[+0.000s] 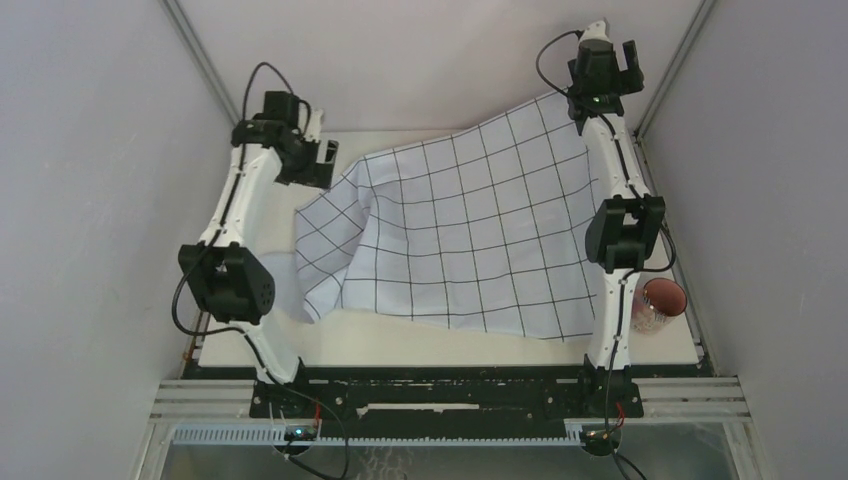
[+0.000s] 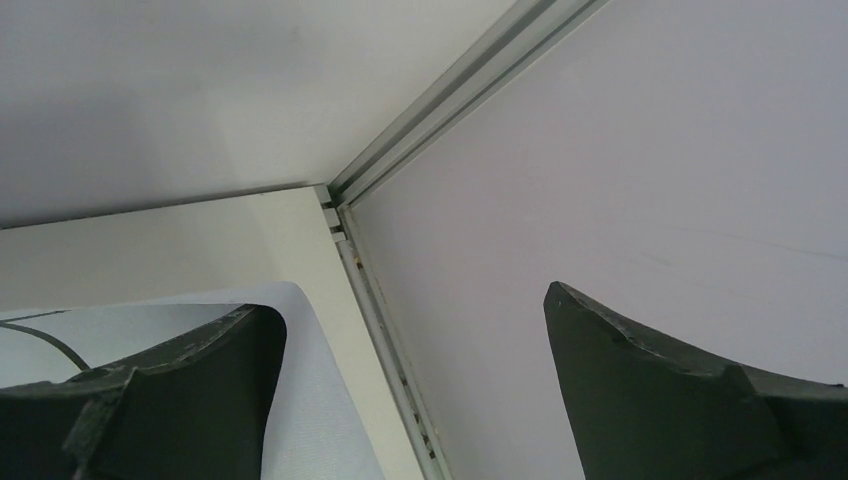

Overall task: Set the dinner table for one person
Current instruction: Flatten out the napkin at the center of the board.

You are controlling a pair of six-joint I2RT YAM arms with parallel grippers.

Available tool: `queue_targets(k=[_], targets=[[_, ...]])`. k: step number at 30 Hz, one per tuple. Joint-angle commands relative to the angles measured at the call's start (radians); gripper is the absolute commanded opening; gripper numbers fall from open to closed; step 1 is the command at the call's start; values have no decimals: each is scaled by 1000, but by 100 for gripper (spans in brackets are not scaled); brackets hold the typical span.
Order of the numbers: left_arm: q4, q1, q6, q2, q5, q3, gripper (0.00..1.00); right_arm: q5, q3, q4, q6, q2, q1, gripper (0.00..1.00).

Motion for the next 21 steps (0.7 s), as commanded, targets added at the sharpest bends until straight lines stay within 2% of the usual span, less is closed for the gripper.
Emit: queue_targets(k=[1,3,4,7,8,10,12,14,19,20,21], targets=[[-124,168,-96,-61,373,-43,99,8,45,59,-39,6,-7,100],[-158,224,-106,-35,514,-72,99,75,-12,178,-117,18,5,100],[-183,247,-101,-18,564,-83,100,118,-68,295,-213,19,8,100],[-186,267,-76,-3,579,-132,100,200,-229,679,-445,37,25,100],[-158,267,-75,-19,568,-146,100,196,-244,682,-437,39,29,100],[-119,268,-83,-51,575,-169,100,130,-229,501,-262,11,27,100],[-128,267,-85,-55,619,-153,100,-37,-143,172,-9,-21,12,100],[-133,266,-88,-60,643,-144,100,-160,-64,-26,144,-33,-3,100],[-127,261,-74,-72,622,-149,100,-397,62,-305,302,-45,-22,100],[-127,260,-71,-72,624,-151,100,-403,63,-324,305,-52,-21,100],[-125,260,-69,-73,624,-157,100,-338,42,-287,293,-62,-12,100]])
